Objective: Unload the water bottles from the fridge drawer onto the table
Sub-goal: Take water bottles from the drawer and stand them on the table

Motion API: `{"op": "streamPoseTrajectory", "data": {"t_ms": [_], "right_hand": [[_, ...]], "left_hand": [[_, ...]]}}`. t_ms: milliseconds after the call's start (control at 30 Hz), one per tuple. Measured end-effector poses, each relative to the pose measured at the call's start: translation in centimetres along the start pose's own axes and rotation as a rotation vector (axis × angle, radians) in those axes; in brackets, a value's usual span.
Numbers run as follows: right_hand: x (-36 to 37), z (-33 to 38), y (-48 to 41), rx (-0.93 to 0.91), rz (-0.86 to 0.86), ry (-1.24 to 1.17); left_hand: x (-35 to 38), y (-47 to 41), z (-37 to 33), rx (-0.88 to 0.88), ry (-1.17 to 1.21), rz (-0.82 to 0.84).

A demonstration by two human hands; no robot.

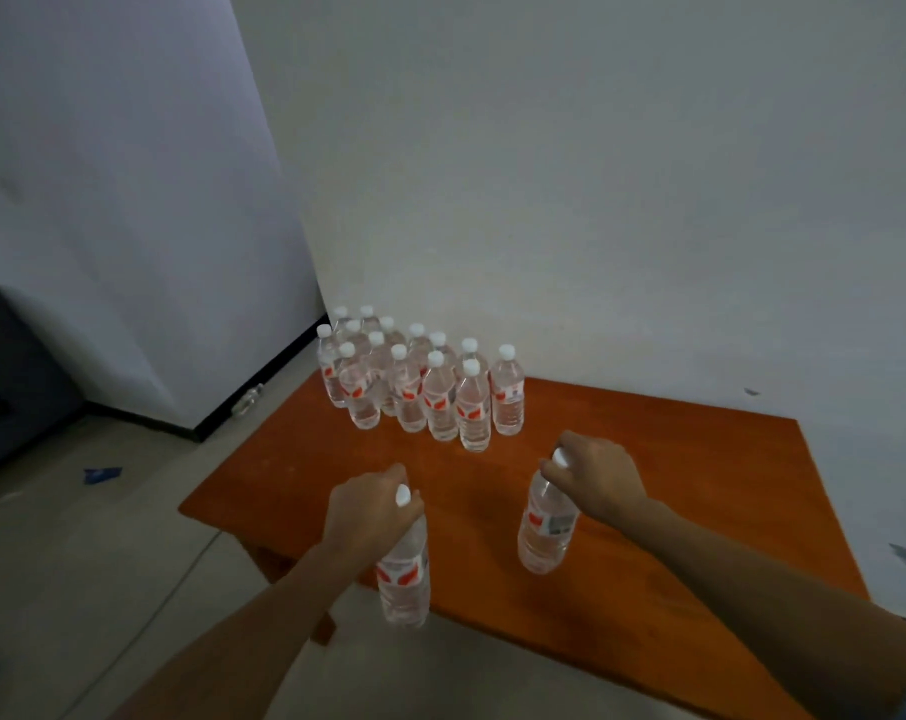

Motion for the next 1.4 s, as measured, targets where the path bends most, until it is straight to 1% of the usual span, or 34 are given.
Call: {"op": "streamPoseTrajectory", "data": {"t_ms": [167, 367, 533, 633, 700, 933, 1033, 1133, 1233, 1333, 1400], "right_hand": [[3.8, -1.0, -7.2, 0.106, -0.001, 0.075], [7.2, -1.7, -13.3, 0.211, -0.004, 0.067], [11.0, -2.3, -17.9, 0.21, 0.067, 0.063], [13.5, -2.5, -19.9, 0.193, 0.138, 0.051], [14.8, -2.8, -20.6, 0.195, 0.156, 0.033], [17.1, -4.5, -21.9, 0.197, 0.127, -0.011], [17.9, -4.8, -21.6, 0.22, 0.133, 0.007], [17.8, -5.3, -21.3, 0.271, 0.134, 0.006], [16.7, -5.7, -20.0, 0.368, 0.12, -0.004], [14.6, -6.5, -16.5, 0.54, 0.03, 0.038], [13.1, -6.8, -13.1, 0.666, 0.008, 0.073]], "left_hand": [[3.9, -8.4, 2.2, 0.105, 0.074, 0.013], [7.5, -17.7, 2.6, 0.197, 0.229, 0.066], [11.0, -23.1, 1.6, 0.267, 0.251, 0.108], [13.0, -24.9, 1.5, 0.258, 0.296, 0.136], [14.3, -25.5, 1.2, 0.265, 0.32, 0.166], [16.9, -27.6, 0.4, 0.286, 0.356, 0.209], [17.4, -27.7, 0.1, 0.344, 0.365, 0.24], [17.1, -28.4, 0.0, 0.422, 0.411, 0.23], [16.1, -29.4, -0.4, 0.543, 0.399, 0.183], [14.3, -31.0, -2.1, 0.714, 0.352, 0.094], [13.0, -31.3, -3.7, 0.801, 0.395, 0.085]]}}
Point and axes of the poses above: each hand's wrist, its own y-axis away from the middle knuckle, its own x-axis out of the palm, z = x × y, the point moved 9 cm from there along -y, towards the middle knuckle, and after that the axes turned 9 degrees about -z, right-handed, at the moved point
